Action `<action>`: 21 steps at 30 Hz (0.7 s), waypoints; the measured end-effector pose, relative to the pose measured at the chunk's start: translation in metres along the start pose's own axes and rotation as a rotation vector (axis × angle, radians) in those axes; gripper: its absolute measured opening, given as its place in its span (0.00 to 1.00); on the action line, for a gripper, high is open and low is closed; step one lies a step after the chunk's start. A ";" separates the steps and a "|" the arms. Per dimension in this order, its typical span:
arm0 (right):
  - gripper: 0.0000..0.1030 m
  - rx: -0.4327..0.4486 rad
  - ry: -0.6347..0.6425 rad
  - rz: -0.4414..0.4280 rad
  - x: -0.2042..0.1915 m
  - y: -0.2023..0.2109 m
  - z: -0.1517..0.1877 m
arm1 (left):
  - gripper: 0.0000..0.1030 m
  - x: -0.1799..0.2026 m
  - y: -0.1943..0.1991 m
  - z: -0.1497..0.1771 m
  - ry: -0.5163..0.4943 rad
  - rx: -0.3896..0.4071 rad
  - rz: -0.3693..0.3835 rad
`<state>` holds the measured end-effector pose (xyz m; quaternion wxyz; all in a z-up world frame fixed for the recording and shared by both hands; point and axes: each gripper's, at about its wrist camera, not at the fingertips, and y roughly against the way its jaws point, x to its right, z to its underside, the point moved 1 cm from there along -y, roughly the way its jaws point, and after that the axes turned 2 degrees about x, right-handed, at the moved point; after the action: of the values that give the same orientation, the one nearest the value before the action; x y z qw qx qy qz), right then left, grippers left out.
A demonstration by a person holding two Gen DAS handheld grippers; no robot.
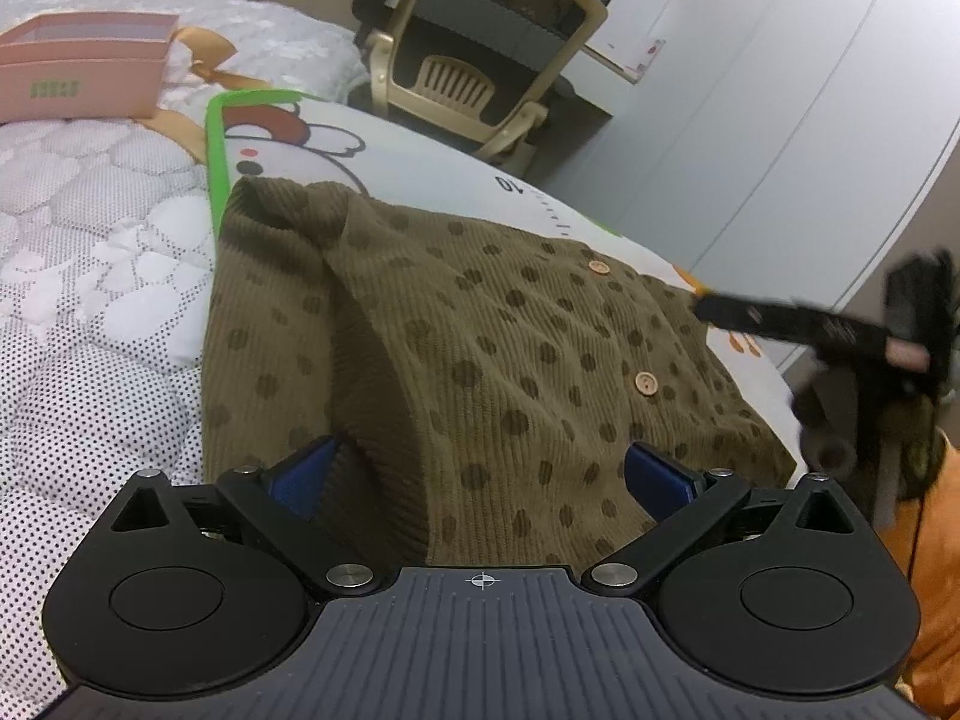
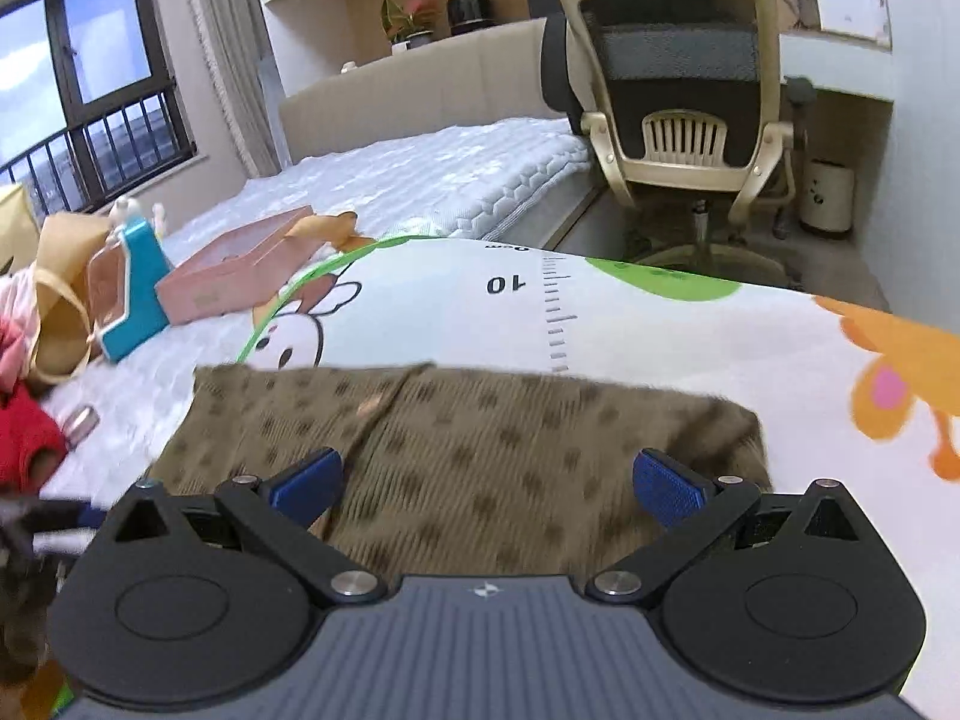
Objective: Fold clothes
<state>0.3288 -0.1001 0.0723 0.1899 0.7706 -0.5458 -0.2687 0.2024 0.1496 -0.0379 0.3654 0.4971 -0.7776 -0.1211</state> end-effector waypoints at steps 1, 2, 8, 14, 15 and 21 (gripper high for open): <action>1.00 -0.018 -0.008 0.014 0.003 -0.008 0.000 | 1.00 0.000 0.000 0.000 -0.002 0.001 0.001; 1.00 -0.035 -0.017 0.028 0.006 -0.016 0.000 | 1.00 0.000 0.000 0.001 -0.004 0.003 0.002; 1.00 -0.009 0.029 0.099 -0.009 -0.013 0.003 | 1.00 0.001 -0.001 0.005 -0.020 0.025 0.004; 1.00 0.100 0.138 0.017 -0.056 0.026 0.016 | 1.00 0.002 0.000 0.006 -0.026 0.027 0.005; 1.00 0.090 0.124 -0.008 -0.061 0.025 0.020 | 1.00 0.002 0.000 0.006 -0.026 0.027 0.004; 1.00 0.015 0.154 -0.023 -0.084 0.001 0.052 | 1.00 0.004 0.000 0.007 -0.034 0.018 -0.001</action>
<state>0.2744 -0.0211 0.0495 0.2226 0.7967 -0.5225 -0.2068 0.1969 0.1447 -0.0411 0.3476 0.4984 -0.7847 -0.1228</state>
